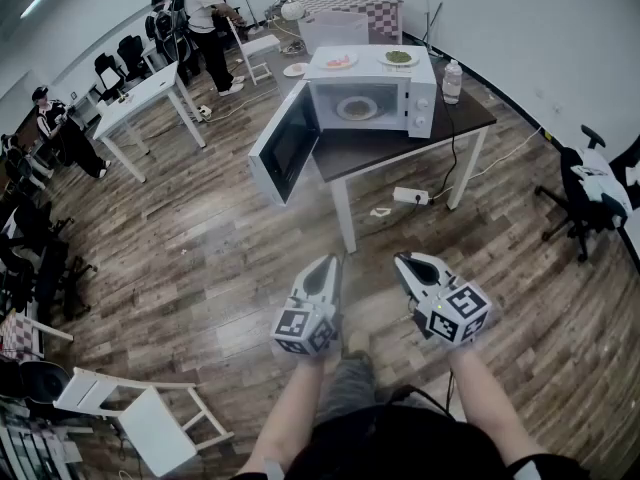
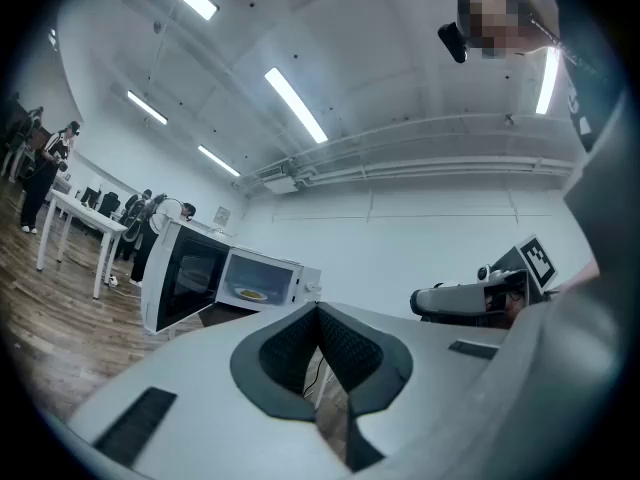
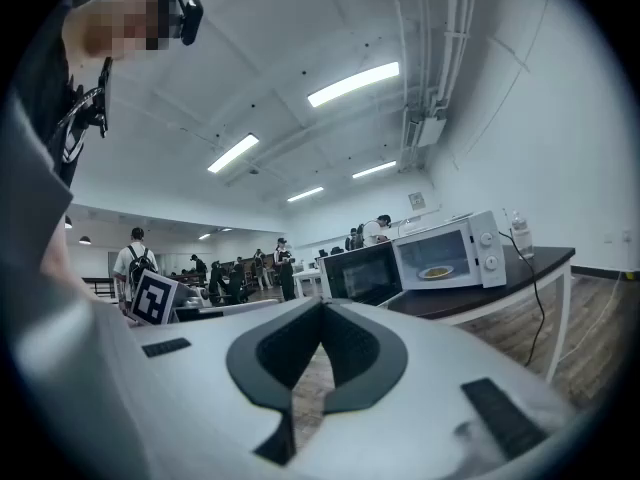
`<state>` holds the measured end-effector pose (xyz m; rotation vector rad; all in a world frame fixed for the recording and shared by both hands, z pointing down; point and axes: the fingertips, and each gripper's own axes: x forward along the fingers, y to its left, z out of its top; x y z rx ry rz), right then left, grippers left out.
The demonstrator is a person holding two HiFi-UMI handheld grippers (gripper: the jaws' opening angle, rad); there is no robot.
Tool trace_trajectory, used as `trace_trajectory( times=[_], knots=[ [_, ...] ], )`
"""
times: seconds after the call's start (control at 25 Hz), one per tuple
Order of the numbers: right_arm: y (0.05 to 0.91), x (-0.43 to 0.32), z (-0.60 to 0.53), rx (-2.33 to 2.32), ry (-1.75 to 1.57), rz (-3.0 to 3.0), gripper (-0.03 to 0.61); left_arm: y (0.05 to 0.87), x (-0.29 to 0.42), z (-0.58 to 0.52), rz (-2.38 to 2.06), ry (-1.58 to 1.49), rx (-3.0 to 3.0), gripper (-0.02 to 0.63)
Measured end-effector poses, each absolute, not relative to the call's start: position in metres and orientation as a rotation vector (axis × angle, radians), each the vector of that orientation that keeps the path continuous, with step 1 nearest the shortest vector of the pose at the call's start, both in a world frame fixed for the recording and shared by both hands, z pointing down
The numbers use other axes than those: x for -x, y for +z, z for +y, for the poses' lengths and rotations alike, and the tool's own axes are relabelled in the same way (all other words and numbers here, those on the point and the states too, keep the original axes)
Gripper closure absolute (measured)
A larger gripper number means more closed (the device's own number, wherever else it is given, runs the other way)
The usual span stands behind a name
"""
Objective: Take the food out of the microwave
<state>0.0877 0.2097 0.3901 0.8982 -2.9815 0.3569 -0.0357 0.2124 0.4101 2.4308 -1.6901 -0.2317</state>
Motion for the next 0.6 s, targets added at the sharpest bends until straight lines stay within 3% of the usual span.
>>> trace_trajectory(
  times=[0.6],
  knots=[
    [0.401, -0.057, 0.108, -0.957, 0.424, -2.947, 0.584, 0.418, 0.062, 0.11, -1.632, -0.199, -2.42, 0.614]
  ],
)
